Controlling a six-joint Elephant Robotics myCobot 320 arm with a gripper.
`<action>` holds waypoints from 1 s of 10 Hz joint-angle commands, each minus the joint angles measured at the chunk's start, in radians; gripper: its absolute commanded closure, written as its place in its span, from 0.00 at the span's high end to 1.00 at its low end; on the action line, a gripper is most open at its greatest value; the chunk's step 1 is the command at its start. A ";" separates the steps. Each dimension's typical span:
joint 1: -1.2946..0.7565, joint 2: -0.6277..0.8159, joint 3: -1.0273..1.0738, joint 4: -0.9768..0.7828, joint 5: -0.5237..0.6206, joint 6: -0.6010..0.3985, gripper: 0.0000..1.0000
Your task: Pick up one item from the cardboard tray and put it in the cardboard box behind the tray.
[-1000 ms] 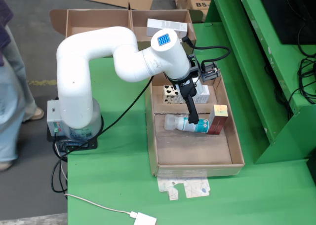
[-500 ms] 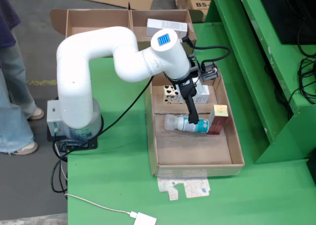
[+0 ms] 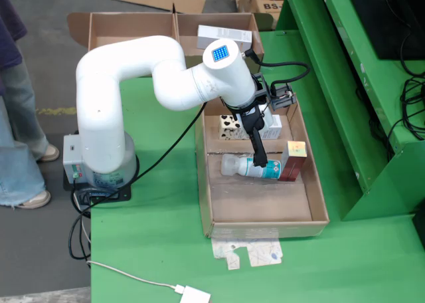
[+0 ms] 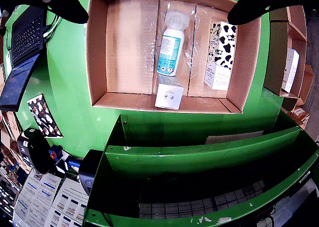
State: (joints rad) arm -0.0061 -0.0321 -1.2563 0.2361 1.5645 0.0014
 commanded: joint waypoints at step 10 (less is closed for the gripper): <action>0.247 0.185 -0.161 0.045 -0.141 0.188 1.00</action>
State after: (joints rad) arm 0.1656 0.1196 -1.4312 0.2714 1.4556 0.1487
